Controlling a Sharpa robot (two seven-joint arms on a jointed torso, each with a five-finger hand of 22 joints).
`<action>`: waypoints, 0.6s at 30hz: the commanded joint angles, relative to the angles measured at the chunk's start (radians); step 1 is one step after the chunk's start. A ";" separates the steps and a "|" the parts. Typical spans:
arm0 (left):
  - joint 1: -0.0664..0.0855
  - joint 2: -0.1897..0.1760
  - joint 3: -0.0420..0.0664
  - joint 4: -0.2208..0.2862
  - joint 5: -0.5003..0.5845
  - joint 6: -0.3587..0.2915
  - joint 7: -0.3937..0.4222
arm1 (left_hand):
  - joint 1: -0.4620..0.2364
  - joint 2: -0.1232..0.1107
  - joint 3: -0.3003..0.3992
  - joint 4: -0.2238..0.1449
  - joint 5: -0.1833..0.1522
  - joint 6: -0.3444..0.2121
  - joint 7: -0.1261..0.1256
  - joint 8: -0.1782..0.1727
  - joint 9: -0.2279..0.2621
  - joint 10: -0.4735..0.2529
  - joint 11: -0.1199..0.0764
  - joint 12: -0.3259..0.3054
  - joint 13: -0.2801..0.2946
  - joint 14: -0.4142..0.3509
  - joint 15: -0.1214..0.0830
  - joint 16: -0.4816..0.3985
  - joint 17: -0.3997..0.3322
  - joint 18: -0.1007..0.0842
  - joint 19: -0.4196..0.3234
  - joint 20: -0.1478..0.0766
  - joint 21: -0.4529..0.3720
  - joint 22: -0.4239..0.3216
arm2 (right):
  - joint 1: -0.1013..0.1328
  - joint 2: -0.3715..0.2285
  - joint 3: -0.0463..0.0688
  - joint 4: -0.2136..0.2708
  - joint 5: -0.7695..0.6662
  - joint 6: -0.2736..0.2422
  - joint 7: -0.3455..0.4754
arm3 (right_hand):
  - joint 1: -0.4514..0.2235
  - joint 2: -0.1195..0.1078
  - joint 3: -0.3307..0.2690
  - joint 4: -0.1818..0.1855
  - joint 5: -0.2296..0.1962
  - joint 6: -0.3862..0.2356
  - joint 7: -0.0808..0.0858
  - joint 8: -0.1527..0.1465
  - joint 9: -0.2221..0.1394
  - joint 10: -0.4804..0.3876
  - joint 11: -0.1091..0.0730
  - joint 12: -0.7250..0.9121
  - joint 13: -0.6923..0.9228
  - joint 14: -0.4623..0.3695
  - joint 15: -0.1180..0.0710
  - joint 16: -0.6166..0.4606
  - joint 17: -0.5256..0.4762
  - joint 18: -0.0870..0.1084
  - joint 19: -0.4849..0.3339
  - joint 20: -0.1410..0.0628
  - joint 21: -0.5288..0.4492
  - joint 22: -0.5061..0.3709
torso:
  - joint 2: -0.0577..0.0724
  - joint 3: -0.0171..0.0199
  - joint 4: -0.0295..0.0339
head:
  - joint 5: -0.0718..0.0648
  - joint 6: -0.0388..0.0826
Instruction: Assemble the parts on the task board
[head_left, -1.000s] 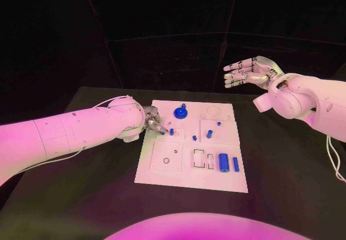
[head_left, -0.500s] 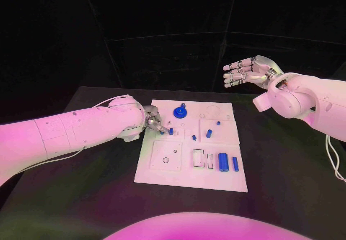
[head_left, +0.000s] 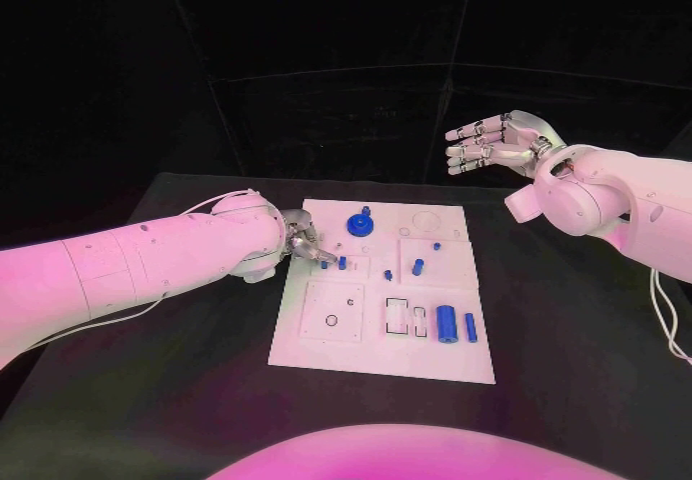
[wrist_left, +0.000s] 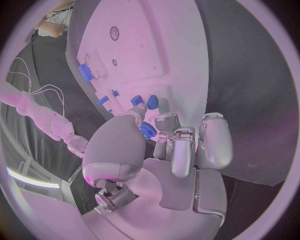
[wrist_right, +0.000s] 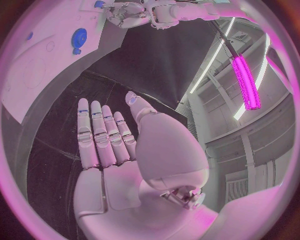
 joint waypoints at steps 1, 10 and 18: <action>0.000 -0.006 0.000 0.002 0.015 -0.026 -0.001 | 0.007 -0.008 -0.011 0.002 -0.001 0.002 -0.002 0.006 -0.001 -0.004 0.002 -0.006 -0.004 0.106 -0.005 0.003 0.263 -0.013 0.006 0.002 0.004 0.000 | 0.002 0.002 0.001 0.001 0.000 0.008 0.008 | -0.003 0.003 -0.002 -0.002 0.005 -0.007 0.049 -0.003 -0.001 -0.005 -0.001 0.000 0.000 -0.006 -0.002 -0.002 -0.001 0.012 0.006 -0.002 -0.005 -0.001 | -0.001 0.0006 0.0000 | -0.001 0.000; 0.001 -0.034 0.003 0.020 0.105 -0.084 0.062 | 0.004 0.004 -0.066 0.018 0.000 -0.020 0.005 0.008 -0.004 -0.042 0.008 -0.056 -0.070 0.102 -0.001 -0.005 0.249 -0.006 -0.009 0.004 -0.029 -0.031 | 0.002 0.001 0.001 -0.001 -0.004 0.007 0.007 | -0.003 0.003 -0.002 -0.002 0.005 -0.007 0.049 -0.003 -0.001 -0.005 -0.001 0.000 0.000 -0.006 -0.002 -0.002 -0.001 0.012 0.006 -0.002 -0.005 -0.001 | -0.001 -0.0001 0.0003 | -0.005 0.001; 0.005 -0.061 0.005 0.036 0.224 -0.184 0.178 | -0.007 0.038 -0.131 0.018 0.002 -0.082 0.027 -0.001 -0.020 -0.162 0.029 -0.194 -0.248 0.090 0.015 -0.031 0.203 0.010 -0.045 0.017 -0.103 -0.100 | 0.002 0.002 0.001 -0.004 -0.005 0.007 0.007 | -0.003 0.004 -0.002 -0.003 0.007 -0.007 0.049 -0.003 -0.001 -0.005 0.000 0.000 0.000 -0.006 -0.002 -0.002 -0.001 0.012 0.007 -0.002 -0.006 -0.001 | -0.001 0.0009 0.0028 | -0.007 0.003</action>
